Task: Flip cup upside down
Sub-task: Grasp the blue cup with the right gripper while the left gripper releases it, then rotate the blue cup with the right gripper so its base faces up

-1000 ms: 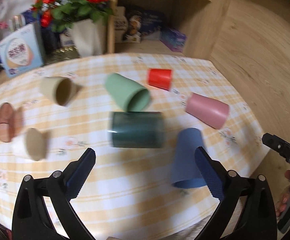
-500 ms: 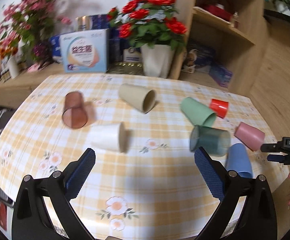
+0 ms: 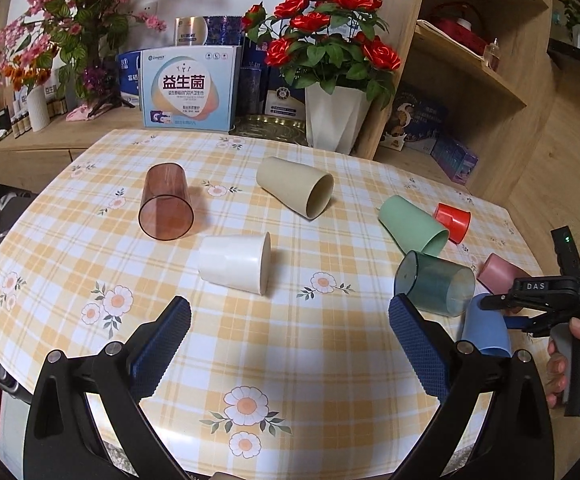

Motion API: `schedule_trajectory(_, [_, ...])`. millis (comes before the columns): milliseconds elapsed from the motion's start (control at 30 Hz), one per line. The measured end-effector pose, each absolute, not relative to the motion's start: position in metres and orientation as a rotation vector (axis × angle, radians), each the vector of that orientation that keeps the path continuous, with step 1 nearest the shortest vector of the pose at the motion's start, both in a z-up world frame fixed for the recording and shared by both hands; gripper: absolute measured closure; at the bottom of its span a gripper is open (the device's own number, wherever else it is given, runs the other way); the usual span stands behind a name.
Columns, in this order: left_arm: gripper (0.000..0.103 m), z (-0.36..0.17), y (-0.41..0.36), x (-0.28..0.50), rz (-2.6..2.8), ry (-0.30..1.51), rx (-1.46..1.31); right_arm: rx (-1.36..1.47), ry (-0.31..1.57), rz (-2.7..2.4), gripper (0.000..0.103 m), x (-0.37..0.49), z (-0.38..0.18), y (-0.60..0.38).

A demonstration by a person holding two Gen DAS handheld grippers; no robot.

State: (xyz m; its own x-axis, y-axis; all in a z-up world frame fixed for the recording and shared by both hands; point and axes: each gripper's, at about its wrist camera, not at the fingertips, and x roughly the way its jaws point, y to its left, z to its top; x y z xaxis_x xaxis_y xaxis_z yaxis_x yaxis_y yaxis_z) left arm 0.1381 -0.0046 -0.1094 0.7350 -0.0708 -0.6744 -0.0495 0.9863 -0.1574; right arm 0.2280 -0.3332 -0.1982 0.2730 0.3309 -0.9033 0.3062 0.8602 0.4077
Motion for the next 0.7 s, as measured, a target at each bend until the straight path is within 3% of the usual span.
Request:
schedule_trajectory(333, [0.006,-0.116,-0.010,0.140,0.005,0.772,-0.168,0.647,1.283,0.057,0.046,0.226,-0.208,-0.332])
schedule_trajectory(700, [0.006,-0.116,-0.024,0.136,-0.005,0.782,-0.153,0.541,1.103,0.130,0.048,0.195,-0.180,-0.327])
